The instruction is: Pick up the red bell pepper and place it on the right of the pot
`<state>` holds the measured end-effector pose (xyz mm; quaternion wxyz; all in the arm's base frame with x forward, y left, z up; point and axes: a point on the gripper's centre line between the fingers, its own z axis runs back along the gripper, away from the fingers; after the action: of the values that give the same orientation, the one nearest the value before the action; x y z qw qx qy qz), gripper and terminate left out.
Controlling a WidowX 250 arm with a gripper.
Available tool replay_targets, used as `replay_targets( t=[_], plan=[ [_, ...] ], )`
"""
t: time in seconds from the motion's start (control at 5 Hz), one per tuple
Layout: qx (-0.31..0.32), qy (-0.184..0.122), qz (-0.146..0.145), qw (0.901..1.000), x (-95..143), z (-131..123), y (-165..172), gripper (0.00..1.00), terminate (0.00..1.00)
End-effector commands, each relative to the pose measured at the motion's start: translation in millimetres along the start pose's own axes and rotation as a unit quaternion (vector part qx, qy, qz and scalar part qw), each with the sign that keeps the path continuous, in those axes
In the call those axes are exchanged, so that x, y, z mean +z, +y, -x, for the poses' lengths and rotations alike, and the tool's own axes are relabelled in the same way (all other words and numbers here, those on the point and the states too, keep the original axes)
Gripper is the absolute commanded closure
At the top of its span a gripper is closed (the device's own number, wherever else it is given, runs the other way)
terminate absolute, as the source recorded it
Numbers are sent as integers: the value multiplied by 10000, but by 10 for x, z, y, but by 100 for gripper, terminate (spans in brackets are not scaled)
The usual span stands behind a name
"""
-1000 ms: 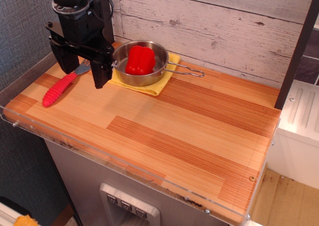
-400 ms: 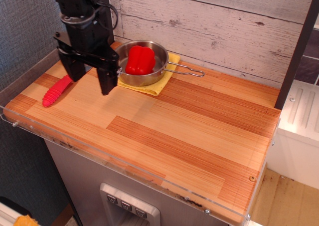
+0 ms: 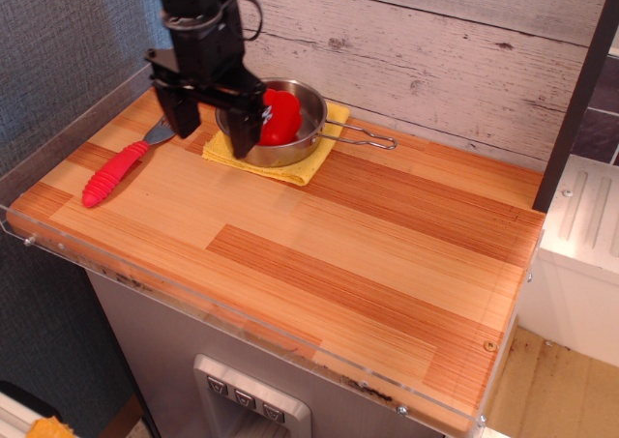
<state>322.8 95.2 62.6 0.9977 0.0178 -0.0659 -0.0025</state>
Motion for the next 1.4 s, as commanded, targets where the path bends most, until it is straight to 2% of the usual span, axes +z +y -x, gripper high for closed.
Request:
replay_targets(
  t=[0.0,0.2,0.6,0.8,1.0,1.2],
  plan=[
    [277,-125,-26,9995,64,-403,-39,0,0],
    [356,-86,-28,9993,-2,-487,-50,0,0],
    [403,124,-210,9989,-200,-428,9,0,0],
    [349,125,-235,9990,-250,-415,-6,100,0],
    [318,-15,-242,9992,-173,-432,-22,100,0],
    [338,-442,-161,9983,146,-453,-34,100,0]
  ],
)
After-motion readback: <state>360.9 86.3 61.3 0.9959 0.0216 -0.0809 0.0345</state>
